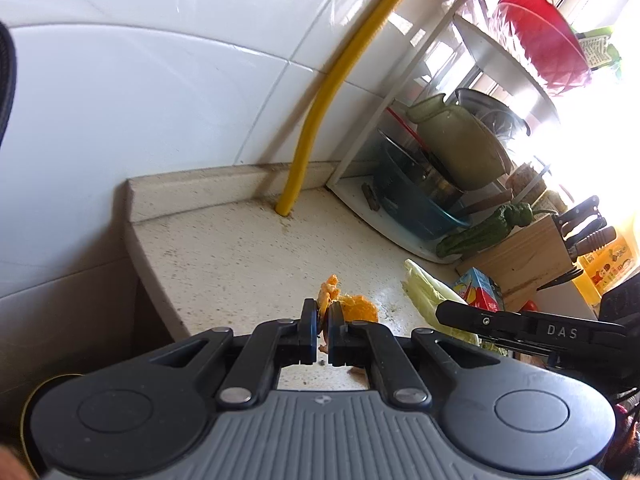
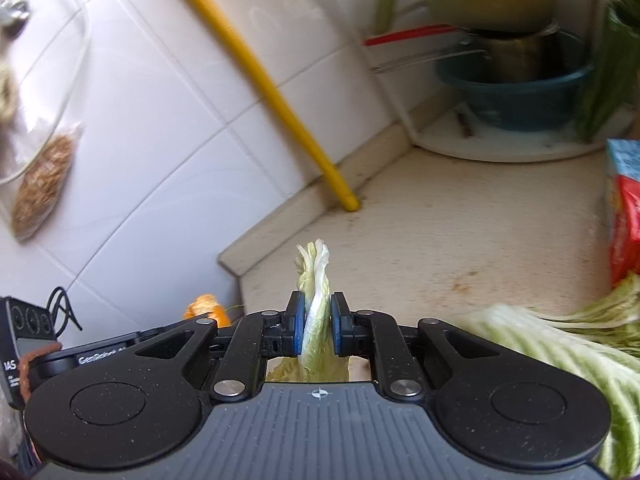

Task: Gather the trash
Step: 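Carry the orange peel and cabbage leaf to above the bin, then open both grippers to drop the peel and leaf into the bin, then move both open grippers back over the counter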

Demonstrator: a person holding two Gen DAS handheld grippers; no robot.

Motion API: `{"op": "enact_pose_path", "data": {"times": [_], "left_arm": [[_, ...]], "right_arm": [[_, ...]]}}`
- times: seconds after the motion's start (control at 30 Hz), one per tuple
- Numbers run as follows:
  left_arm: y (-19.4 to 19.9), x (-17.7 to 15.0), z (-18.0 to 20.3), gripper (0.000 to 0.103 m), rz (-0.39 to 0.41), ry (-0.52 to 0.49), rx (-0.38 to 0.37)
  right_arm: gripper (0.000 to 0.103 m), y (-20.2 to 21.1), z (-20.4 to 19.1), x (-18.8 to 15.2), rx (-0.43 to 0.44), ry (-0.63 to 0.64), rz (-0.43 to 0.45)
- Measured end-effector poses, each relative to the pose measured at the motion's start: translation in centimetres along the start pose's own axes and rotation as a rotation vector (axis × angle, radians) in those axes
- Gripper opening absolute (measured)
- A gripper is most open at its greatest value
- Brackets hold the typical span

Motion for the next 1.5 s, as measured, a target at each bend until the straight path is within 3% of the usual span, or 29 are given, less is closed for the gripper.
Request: {"op": "enact_pose_path", "data": {"times": [0.2, 0.67, 0.8, 0.9, 0.97, 1.03, 1.1, 1.23, 1.5], "left_arm": [[2.7, -0.3, -1.3, 0.004, 0.04, 0.006, 0.034], [10.7, -2.9, -6.8, 0.004, 0.13, 0.076, 0.192], [11.2, -4.1, -8.7, 0.005, 0.117, 0.097, 0.236], [10.0, -5.2, -10.5, 0.005, 0.076, 0.093, 0.318], [9.1, -6.2, -11.5, 0.008, 0.04, 0.082, 0.39], [7.9, -7.3, -12.1, 0.035, -0.02, 0.056, 0.404], [6.8, -8.3, -12.5, 0.046, -0.062, 0.051, 0.441], [5.5, -9.0, -12.9, 0.046, -0.098, 0.043, 0.5], [7.5, -7.8, -10.6, 0.048, -0.056, 0.031, 0.395]], "right_arm": [[0.018, -1.5, -3.5, -0.7, 0.067, 0.045, -0.025], [0.017, -5.4, -12.6, -4.7, 0.223, 0.158, -0.139], [0.016, -8.0, -14.2, -6.2, 0.222, 0.187, -0.179], [0.016, -10.6, -14.8, -7.6, 0.212, 0.195, -0.232], [0.016, -11.2, -14.7, -8.5, 0.216, 0.184, -0.252], [0.02, -11.2, -14.5, -9.3, 0.214, 0.175, -0.263], [0.022, -11.0, -14.2, -9.9, 0.193, 0.184, -0.272], [0.022, -9.8, -13.0, -10.3, 0.159, 0.164, -0.271], [0.033, -3.0, -11.3, -10.1, 0.065, 0.163, -0.171]]}}
Point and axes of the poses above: each gripper's, at about its wrist camera, not at the fingertips, and y roughly against the way its jaws point, z to its right, x to its top, the point moved 2 cm from there along -y, roughly the way its jaws point, and after that the axes turned 7 degrees about x, right-handed, at the moved point
